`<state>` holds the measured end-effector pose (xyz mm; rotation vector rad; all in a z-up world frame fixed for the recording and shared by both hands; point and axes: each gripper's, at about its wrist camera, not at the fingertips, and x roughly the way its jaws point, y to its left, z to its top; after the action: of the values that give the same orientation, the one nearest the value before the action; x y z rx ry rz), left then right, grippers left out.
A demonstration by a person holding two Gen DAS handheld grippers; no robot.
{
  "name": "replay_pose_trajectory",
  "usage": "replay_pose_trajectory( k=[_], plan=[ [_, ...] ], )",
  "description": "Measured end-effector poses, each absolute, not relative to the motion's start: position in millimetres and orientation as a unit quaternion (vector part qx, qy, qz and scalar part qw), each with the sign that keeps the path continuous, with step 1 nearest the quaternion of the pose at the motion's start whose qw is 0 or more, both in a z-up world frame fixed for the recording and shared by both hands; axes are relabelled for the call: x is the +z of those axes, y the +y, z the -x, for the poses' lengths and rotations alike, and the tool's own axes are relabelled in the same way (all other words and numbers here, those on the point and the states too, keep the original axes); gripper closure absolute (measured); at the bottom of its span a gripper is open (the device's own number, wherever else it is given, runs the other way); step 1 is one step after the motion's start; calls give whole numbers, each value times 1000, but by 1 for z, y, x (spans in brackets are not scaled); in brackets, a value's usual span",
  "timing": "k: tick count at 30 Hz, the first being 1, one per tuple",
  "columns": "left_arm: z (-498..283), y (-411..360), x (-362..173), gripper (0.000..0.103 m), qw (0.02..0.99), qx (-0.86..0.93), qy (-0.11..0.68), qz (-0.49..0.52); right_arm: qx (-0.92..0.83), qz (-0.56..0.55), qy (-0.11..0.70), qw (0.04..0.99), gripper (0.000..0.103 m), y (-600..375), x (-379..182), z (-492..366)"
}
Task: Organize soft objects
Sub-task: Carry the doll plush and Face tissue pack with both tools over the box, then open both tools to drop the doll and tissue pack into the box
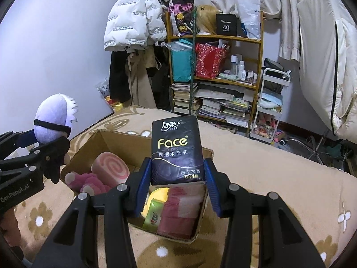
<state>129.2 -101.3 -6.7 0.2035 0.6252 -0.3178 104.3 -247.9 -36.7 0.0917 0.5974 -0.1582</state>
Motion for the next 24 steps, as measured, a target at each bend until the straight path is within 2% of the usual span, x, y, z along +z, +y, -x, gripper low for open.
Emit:
replay_pose_trajectory(
  k=[18, 21, 24],
  plan=[
    [-150, -109, -32, 43, 913, -190, 355, -66, -20, -82, 314, 946, 53, -256, -65, -121],
    [-152, -109, -38, 39, 911, -181, 364, -75, -15, -82, 316, 945, 53, -256, -67, -120],
    [-153, -106, -40, 30, 910, -175, 369, -73, -14, -79, 319, 944, 53, -255, -68, -119]
  ],
)
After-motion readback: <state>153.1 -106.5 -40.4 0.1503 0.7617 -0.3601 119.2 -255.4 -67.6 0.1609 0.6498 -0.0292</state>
